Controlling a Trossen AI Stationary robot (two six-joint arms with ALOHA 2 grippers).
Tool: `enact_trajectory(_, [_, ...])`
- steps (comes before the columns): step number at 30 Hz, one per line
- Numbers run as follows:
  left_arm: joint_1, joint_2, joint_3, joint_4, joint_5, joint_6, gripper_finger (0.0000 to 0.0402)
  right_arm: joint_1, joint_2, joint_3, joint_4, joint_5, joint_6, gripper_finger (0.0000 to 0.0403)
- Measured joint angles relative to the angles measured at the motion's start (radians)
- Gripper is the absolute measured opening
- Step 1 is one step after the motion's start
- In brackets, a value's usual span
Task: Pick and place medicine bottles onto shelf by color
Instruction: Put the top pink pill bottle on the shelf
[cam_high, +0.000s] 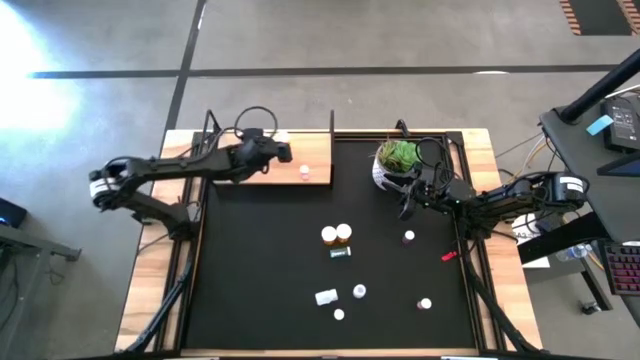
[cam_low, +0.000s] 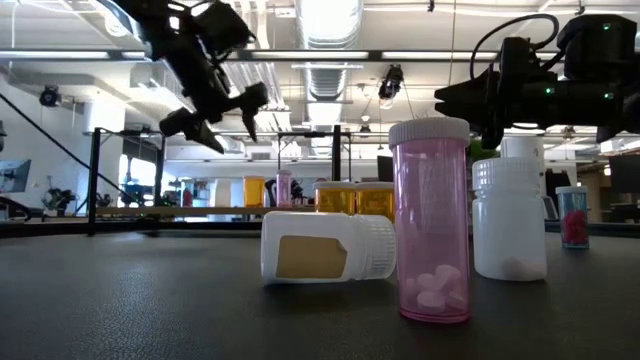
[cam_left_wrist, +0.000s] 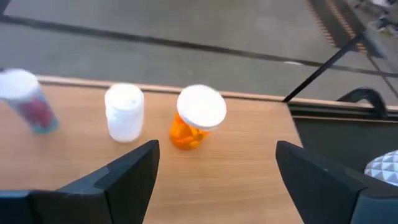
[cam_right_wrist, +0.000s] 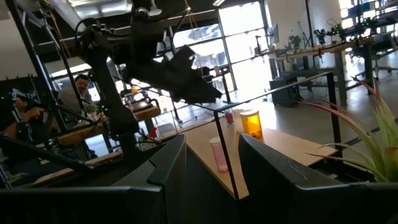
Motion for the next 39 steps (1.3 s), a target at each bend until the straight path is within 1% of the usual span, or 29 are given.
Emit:
enact_trajectory(5, [-0.001, 0.078, 0.067, -0.034, 0.038, -0.027, 0.0306, 0.000, 0.000, 0.000, 0.000, 0.000, 0.000, 0.0139])
enact_trajectory(9, [-0.001, 0.127, 0.107, -0.068, 0.097, -0.033, 0.0306, 0.000, 0.000, 0.000, 0.000, 0.000, 0.000, 0.0139])
enact_trajectory(15, [-0.002, 0.196, 0.173, -0.126, 0.158, -0.103, 0.0306, 0.000, 0.000, 0.000, 0.000, 0.000, 0.000, 0.0139])
enact_trajectory(22, [-0.002, 0.248, 0.250, -0.199, 0.265, -0.181, 0.0306, 0.000, 0.000, 0.000, 0.000, 0.000, 0.000, 0.0139])
enact_trajectory(27, [-0.002, 0.290, 0.290, -0.225, 0.326, -0.190, 0.0306, 0.000, 0.000, 0.000, 0.000, 0.000, 0.000, 0.0139])
enact_trajectory(32, [-0.009, 0.329, 0.321, -0.226, 0.349, -0.233, 0.0306, 0.000, 0.000, 0.000, 0.000, 0.000, 0.000, 0.0139])
enact_trajectory(39, [-0.031, 0.369, 0.369, -0.272, 0.370, -0.238, 0.0306, 0.000, 0.000, 0.000, 0.000, 0.000, 0.000, 0.0139])
